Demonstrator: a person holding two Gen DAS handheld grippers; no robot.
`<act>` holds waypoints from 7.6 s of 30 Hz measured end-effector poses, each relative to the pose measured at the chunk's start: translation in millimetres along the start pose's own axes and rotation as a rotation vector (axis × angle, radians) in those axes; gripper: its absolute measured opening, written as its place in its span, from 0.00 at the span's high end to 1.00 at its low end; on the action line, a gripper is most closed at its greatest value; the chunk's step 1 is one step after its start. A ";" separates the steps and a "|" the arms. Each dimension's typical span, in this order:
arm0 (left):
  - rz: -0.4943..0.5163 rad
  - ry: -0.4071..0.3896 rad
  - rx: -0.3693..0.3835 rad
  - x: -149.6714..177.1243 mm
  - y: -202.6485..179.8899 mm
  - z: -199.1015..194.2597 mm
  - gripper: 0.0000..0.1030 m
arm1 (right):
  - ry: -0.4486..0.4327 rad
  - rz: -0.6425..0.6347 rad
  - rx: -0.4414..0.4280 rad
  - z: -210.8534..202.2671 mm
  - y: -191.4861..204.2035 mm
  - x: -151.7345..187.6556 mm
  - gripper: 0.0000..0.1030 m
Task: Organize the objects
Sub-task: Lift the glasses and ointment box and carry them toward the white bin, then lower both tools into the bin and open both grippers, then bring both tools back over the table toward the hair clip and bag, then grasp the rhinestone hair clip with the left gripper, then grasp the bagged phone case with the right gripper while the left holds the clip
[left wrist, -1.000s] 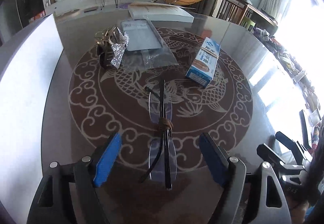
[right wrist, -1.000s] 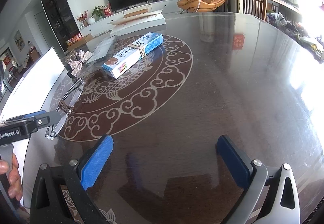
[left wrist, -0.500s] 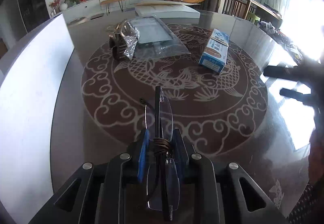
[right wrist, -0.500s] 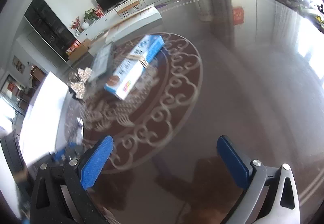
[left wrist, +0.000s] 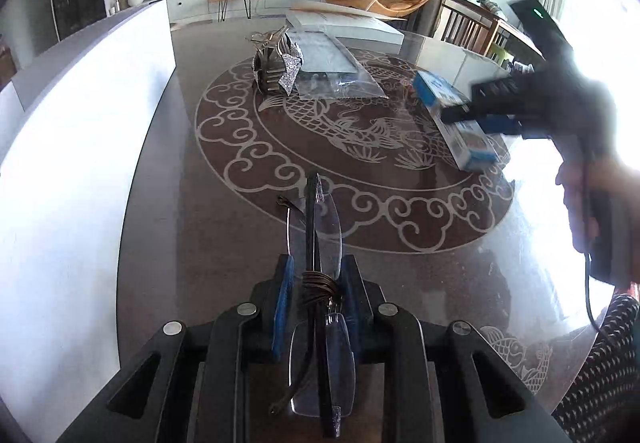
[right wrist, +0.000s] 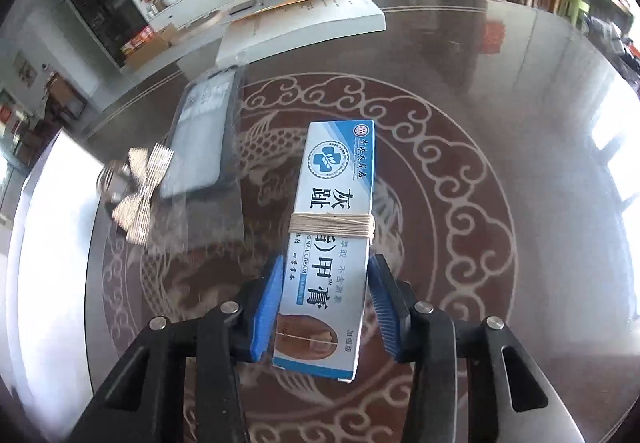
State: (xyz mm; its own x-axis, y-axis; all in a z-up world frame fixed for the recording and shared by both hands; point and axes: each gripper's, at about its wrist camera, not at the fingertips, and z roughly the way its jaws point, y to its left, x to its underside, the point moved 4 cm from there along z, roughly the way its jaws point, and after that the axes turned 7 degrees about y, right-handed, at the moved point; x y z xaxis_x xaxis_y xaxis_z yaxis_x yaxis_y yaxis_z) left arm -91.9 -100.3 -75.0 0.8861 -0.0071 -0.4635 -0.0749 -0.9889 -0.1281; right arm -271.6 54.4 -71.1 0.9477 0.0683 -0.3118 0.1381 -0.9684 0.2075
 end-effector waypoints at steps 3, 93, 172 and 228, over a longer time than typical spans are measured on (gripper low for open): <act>-0.011 -0.009 0.023 4.9 1.3 -3.2 0.77 | 0.016 -0.060 -0.047 -19.0 -8.7 50.3 0.57; 0.118 -0.059 -0.018 -20.5 -43.9 -95.5 0.00 | -0.177 -0.105 0.188 -29.4 -32.5 143.6 0.11; -0.097 0.008 -0.208 -63.0 8.0 43.9 0.00 | -0.163 -0.134 0.179 -24.5 -27.8 143.4 0.00; -0.071 -0.019 -0.190 -57.0 5.4 42.2 0.00 | -0.108 -0.249 0.128 -22.0 -24.9 123.3 0.22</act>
State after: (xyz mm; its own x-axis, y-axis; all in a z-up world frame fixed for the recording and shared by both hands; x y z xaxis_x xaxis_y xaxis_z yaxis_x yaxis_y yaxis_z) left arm -162.1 -99.0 -86.3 0.8771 0.0649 -0.4759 0.0769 -0.9970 0.0058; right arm -151.9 92.2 -94.3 0.8521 0.2886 -0.4366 0.3190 -0.9478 -0.0041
